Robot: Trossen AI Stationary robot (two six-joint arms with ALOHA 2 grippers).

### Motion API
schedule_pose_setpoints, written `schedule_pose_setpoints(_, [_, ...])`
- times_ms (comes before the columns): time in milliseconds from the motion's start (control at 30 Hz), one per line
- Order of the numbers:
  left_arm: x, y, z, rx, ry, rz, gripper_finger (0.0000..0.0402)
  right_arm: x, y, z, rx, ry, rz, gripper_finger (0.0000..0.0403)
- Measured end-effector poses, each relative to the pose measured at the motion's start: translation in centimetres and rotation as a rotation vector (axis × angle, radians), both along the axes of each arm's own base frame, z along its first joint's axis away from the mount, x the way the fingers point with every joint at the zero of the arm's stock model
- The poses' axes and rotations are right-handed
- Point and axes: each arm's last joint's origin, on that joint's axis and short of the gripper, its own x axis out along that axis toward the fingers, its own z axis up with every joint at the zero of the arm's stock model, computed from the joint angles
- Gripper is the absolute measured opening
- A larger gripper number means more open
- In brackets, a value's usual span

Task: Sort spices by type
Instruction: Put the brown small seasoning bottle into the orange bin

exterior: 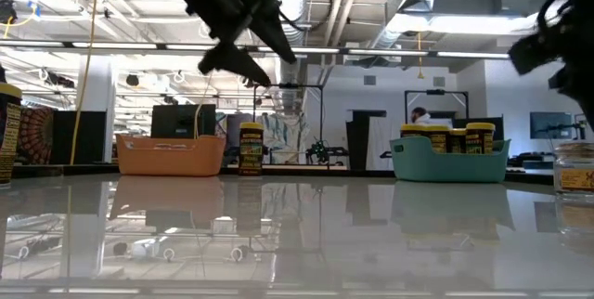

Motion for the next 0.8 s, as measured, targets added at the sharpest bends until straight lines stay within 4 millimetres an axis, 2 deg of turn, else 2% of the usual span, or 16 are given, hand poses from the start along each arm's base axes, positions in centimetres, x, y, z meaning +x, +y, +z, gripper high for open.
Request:
schedule_pose_setpoints(100, [0.8,-0.2,-1.1,-0.059,0.011,-0.042,0.0267,-0.9,0.1,1.1,-0.007,-0.082,-0.009,0.0301])
schedule_pose_setpoints(233, [1.2,-0.2,-1.5,-0.082,0.012,-0.067,0.0267,-1.6,-0.3,1.9,-0.003,-0.154,-0.03,0.0301])
schedule_pose_setpoints(500, [1.7,-0.3,-0.1,-0.058,-0.027,-0.086,0.0267,-2.2,-0.9,-0.8,-0.018,-0.167,-0.094,0.0301])
schedule_pose_setpoints(800, [1.4,0.1,-0.3,-0.033,0.014,-0.096,0.0267,-1.8,-0.9,-1.0,-0.033,-0.213,-0.104,0.0294])
